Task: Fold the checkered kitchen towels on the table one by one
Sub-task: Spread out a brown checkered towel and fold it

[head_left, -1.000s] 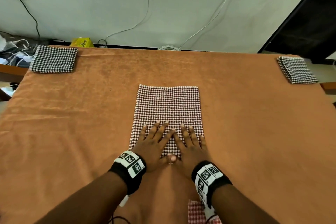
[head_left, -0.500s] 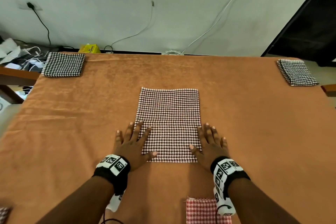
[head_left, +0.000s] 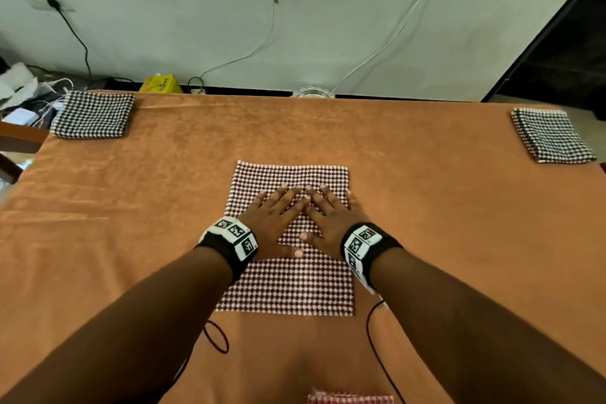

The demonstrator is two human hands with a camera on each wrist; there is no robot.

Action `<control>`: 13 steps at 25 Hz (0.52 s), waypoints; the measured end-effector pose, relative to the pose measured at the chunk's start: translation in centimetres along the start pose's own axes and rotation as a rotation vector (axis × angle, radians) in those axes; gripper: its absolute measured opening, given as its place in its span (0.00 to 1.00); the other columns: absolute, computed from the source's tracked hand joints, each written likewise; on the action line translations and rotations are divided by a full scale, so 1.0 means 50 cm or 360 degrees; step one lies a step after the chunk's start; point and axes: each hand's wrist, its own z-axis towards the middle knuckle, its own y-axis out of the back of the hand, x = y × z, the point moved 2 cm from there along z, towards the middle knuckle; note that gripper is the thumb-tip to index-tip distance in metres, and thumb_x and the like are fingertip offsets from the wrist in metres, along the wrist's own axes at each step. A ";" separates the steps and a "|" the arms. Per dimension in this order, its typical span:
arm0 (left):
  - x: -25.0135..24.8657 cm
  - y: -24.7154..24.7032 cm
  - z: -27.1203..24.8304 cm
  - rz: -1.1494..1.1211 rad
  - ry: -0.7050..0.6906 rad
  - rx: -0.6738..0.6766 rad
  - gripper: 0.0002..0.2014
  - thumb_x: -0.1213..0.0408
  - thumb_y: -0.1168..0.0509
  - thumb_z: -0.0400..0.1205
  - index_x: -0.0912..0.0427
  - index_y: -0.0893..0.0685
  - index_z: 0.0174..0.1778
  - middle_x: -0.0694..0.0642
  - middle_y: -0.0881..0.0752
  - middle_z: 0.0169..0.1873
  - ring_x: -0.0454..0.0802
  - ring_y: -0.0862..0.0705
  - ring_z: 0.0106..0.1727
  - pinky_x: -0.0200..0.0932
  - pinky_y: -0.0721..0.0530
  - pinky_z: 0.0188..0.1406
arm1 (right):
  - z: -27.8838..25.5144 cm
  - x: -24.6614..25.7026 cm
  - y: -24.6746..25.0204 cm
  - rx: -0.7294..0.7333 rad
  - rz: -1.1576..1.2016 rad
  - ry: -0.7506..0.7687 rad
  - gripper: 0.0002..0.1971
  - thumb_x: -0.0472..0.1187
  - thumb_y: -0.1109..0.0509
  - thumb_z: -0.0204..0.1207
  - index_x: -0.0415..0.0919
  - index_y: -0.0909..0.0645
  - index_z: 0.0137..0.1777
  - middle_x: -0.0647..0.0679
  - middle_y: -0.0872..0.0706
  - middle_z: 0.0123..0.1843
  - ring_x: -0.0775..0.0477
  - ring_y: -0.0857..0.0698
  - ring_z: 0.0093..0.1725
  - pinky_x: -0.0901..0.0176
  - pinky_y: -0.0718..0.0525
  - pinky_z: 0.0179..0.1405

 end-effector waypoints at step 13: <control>0.239 0.080 0.041 -0.0209 0.0533 -0.0515 0.29 0.47 0.39 0.85 0.47 0.35 0.82 0.56 0.30 0.80 0.61 0.33 0.80 0.69 0.34 0.77 | 0.069 -0.132 0.063 -0.0472 0.0513 -0.0519 0.33 0.57 0.39 0.81 0.49 0.42 0.83 0.46 0.36 0.83 0.39 0.38 0.81 0.34 0.34 0.77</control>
